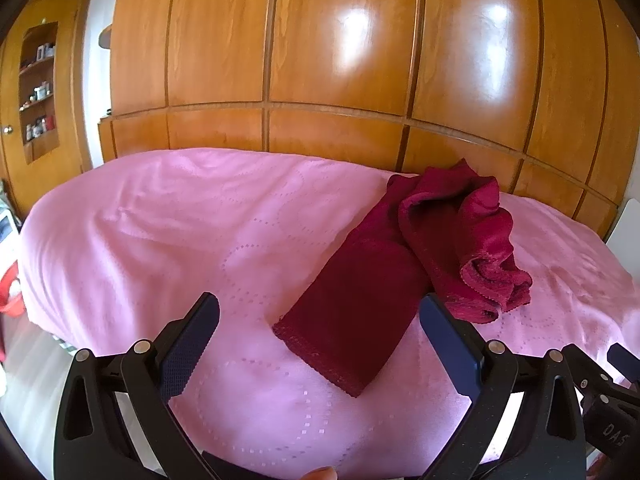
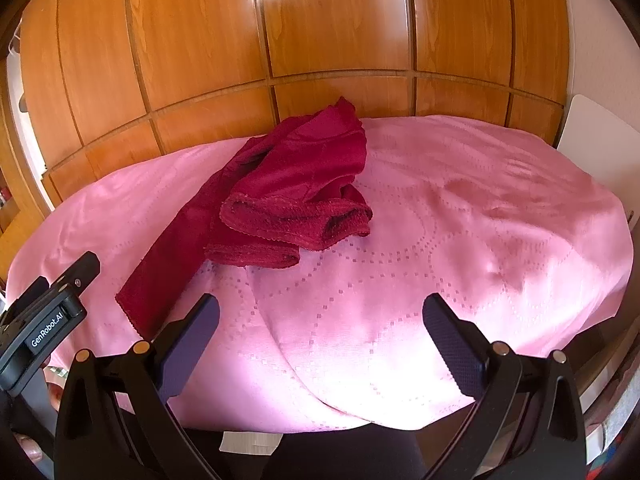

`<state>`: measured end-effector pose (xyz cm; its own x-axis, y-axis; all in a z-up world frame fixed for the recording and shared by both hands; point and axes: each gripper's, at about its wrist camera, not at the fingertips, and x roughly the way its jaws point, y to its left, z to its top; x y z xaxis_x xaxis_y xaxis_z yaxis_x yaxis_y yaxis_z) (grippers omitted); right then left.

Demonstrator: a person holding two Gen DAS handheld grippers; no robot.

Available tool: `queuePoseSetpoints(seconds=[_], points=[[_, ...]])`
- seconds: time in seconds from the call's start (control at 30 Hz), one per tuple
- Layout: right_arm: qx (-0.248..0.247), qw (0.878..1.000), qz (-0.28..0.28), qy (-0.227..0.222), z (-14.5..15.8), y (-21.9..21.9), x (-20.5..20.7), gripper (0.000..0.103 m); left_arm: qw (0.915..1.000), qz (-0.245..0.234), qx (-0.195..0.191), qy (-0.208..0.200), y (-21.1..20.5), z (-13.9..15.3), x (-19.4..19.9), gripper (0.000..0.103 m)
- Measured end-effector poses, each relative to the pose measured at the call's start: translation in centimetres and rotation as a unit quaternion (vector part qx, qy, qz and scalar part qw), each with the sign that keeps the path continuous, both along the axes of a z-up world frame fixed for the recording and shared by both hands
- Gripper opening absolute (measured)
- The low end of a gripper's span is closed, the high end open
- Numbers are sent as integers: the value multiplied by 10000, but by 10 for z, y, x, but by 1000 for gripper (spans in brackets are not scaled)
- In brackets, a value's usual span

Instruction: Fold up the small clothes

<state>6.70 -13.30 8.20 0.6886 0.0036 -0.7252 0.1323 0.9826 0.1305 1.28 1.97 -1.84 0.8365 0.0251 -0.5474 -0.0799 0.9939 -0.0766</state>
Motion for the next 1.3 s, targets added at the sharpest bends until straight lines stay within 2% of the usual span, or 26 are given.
queuePoseSetpoints(seconds=[0.47, 1.3], points=[[-145, 9998, -17, -124, 4, 0, 1, 101, 10000, 17, 42, -71, 3, -1, 3, 99], [78, 9984, -183, 526, -28, -15, 25, 101, 9987, 44, -57, 498, 14, -26, 25, 99]])
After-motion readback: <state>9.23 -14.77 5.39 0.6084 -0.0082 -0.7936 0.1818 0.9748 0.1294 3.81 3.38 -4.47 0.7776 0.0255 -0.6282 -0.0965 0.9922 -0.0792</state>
